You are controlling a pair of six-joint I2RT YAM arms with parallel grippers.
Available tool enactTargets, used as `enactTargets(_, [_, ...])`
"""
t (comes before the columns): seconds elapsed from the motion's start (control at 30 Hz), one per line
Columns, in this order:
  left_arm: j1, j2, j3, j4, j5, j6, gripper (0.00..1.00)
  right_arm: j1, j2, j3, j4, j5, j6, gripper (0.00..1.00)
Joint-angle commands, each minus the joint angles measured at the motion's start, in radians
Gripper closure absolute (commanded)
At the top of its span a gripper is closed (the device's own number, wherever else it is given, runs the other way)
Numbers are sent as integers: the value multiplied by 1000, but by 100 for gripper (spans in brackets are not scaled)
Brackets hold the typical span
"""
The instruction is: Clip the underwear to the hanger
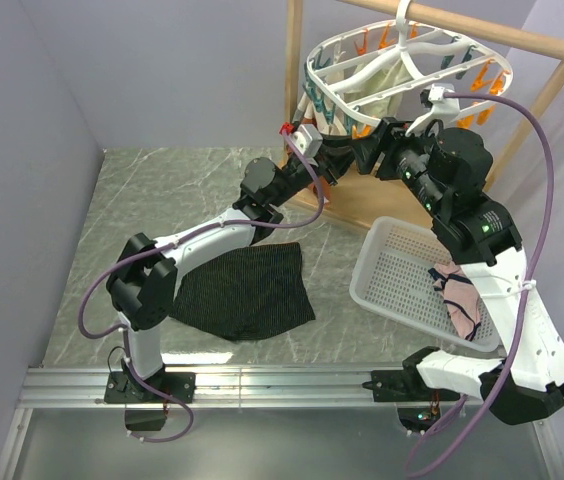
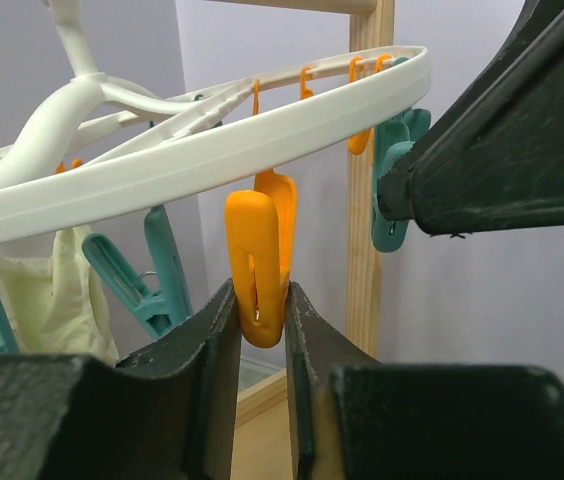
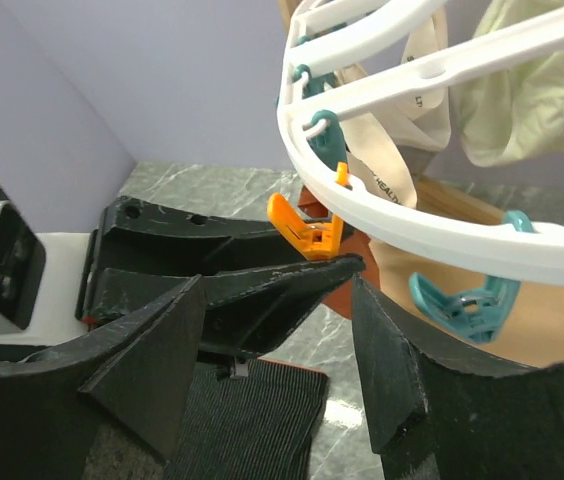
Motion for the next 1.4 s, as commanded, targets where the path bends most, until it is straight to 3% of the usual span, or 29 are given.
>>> enactTargets(0.0, [-7, -54, 4, 24, 25, 15, 100, -5, -12, 21, 10, 36, 39, 33])
enactTargets(0.67, [-20, -77, -36, 29, 65, 13, 100, -6, 91, 45, 83, 53, 45, 39])
enactTargets(1.13, [-17, -84, -42, 30, 94, -28, 100, -38, 51, 28, 21, 33, 39, 38])
enactTargets(1.37, [-16, -80, -32, 15, 106, -42, 100, -57, 8, -47, 110, -13, 18, 37])
